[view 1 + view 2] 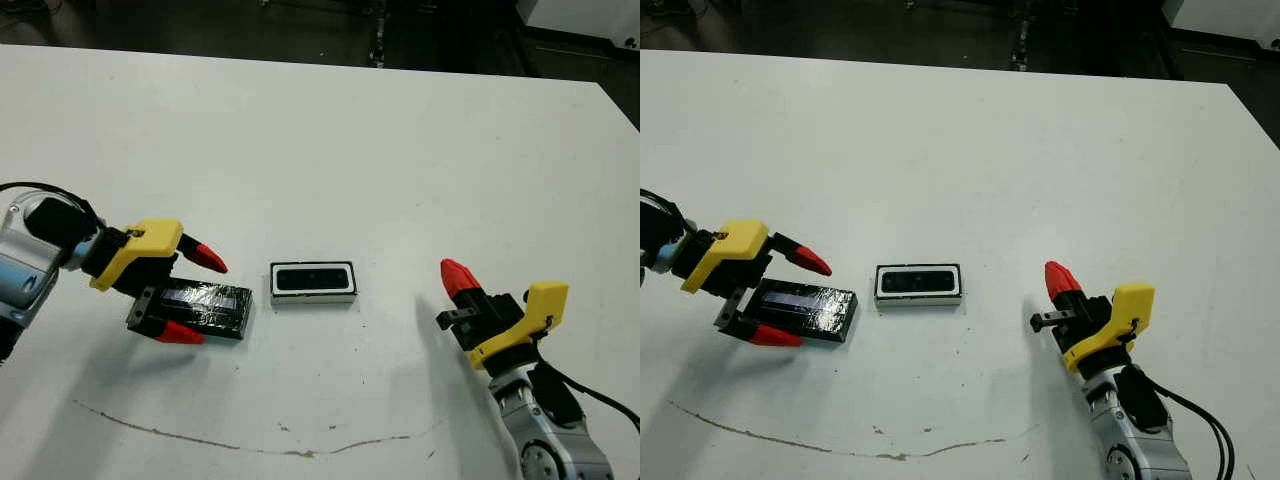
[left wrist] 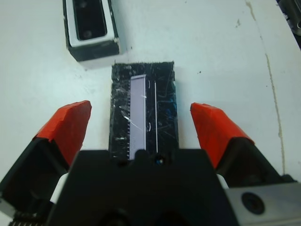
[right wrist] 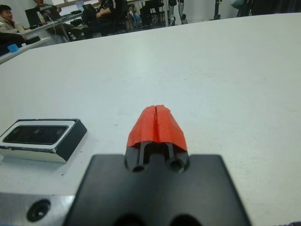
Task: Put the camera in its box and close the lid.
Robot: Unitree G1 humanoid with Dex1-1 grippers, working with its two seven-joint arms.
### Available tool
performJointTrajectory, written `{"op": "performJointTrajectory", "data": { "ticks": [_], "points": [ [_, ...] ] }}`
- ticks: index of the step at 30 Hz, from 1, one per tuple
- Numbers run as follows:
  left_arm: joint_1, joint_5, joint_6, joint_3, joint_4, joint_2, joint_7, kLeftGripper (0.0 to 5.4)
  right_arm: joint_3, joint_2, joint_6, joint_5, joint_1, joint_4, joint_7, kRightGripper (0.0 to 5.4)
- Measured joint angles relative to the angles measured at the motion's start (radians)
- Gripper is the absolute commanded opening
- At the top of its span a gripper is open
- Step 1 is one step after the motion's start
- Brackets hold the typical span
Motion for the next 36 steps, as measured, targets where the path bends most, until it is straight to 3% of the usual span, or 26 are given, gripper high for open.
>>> {"op": "performJointTrajectory", "data": {
  "ticks": [7,21,28,36],
  "points": [
    [0.001,0.01,0.063,-0.01,0.013,-0.003,-0.007,5.4,0.002,-0.001,0.0,0.001,0.002,-0.001,0.0,0.01],
    [0.012,0.003,0.074,0.009,0.058,-0.033,0.039,5.4,0.004,-0.002,0.0,0.011,0.005,-0.006,0.0,0.01],
    [0.028,0.005,0.145,0.014,0.018,-0.028,0.069,4.56,0.007,-0.002,0.001,0.011,0.005,-0.007,-0.007,0.0],
    [0.038,0.026,0.123,0.007,-0.007,-0.021,0.057,3.38,0.01,-0.002,0.001,0.011,0.005,-0.007,-0.009,0.0]
  ]
}}
